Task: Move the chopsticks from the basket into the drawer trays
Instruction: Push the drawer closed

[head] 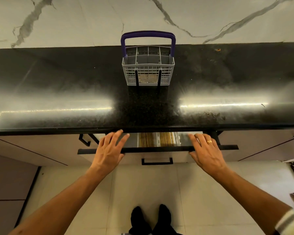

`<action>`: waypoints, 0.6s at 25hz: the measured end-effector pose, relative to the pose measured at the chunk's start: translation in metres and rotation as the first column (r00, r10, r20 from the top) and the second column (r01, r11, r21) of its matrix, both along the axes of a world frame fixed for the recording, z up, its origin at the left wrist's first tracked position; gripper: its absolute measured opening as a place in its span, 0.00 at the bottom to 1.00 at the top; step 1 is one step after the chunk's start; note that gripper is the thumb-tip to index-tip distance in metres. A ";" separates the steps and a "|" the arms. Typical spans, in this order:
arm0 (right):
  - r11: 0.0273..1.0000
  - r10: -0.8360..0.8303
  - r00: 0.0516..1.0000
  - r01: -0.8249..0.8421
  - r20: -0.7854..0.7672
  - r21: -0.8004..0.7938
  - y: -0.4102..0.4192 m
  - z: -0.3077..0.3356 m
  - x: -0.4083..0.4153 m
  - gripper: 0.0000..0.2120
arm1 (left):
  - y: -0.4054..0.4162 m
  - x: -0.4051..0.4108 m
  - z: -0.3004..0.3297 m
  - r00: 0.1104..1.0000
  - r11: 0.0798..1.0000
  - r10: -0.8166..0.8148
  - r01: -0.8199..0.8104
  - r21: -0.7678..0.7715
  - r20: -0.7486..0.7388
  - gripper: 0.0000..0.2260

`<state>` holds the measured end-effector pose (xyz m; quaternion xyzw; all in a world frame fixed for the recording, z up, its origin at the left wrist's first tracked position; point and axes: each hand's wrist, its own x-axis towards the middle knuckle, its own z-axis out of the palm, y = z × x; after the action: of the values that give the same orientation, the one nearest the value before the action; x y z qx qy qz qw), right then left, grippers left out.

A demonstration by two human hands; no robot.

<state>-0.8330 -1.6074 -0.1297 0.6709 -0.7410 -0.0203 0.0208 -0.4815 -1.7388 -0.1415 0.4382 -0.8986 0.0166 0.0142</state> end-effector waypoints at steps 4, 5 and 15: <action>0.997 -0.066 0.997 0.068 -0.041 0.036 -0.033 -0.005 -0.009 0.48 | -0.033 -0.010 -0.001 0.995 0.996 0.080 -0.078 -0.031 0.065 0.53; 0.996 -0.071 0.996 0.075 -0.057 0.056 -0.041 -0.007 -0.010 0.50 | -0.041 -0.013 -0.002 0.991 0.996 0.091 -0.090 -0.017 0.096 0.54; 0.996 -0.080 0.994 0.082 -0.076 0.028 -0.072 -0.025 -0.019 0.43 | -0.068 -0.025 -0.009 0.990 0.993 0.119 -0.121 0.017 0.078 0.45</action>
<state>-0.8519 -1.6798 -0.1545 0.6393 -0.7659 -0.0578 0.0375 -0.5067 -1.8071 -0.1509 0.4906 -0.8707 0.0243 -0.0260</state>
